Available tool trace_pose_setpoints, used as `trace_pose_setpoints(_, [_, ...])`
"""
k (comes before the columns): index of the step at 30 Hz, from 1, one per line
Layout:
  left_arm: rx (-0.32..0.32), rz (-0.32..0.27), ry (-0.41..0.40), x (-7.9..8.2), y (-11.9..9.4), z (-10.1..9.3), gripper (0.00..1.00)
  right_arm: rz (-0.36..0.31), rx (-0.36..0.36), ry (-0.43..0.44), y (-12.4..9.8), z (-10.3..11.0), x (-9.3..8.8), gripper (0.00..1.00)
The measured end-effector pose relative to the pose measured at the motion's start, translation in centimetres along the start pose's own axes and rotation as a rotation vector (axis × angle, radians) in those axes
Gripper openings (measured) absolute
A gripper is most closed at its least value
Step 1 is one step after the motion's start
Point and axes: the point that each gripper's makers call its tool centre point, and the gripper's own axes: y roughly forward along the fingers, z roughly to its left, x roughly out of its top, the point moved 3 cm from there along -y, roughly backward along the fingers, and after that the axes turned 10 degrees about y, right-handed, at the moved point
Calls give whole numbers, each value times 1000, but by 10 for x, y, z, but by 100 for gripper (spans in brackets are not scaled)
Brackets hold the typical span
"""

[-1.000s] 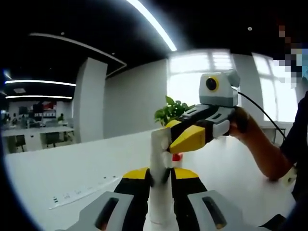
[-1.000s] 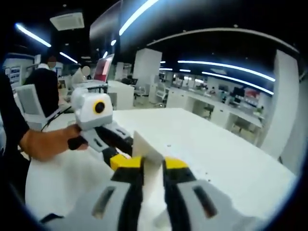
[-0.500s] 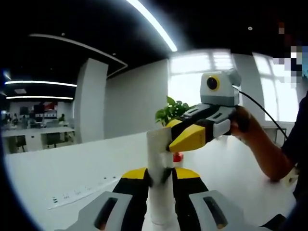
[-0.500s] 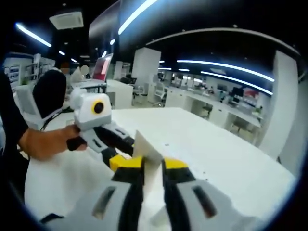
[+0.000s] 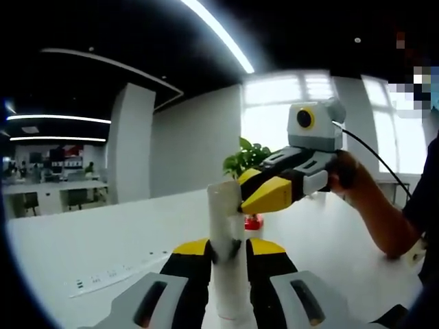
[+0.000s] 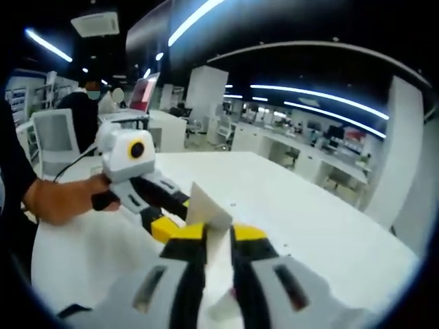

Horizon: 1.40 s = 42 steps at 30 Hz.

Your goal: Arrange the skincare products in the storage area until every visible bottle or jar stands upright without overlapping.

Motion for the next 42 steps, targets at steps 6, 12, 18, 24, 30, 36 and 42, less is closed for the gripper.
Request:
trace_pose_setpoints(6, [1,-7,1,2,-1,0,20,-3,-3,-6,-1,0,1,13])
trace_pose_setpoints(12, [2,-12,3,4,-2,-1,20,-10,-1,-10,-2,2,2,14])
trace_pose_setpoints(18, [8,-14,8,4,-3,0,20,-6,-3,-10,-4,1,1,12])
trace_pose_setpoints(24, [16,-17,7,4,-5,3,20,0,-1,-3,-5,2,0,11])
trace_pose_setpoints(30, [21,-17,11,4,-6,4,20,4,1,-2,-5,1,0,10])
trace_pose_setpoints(36, [21,-17,11,5,-6,4,20,8,2,-3,-6,2,-1,9])
trace_pose_setpoints(42, [21,-20,9,5,-6,7,20,9,3,-7,-5,1,-1,11])
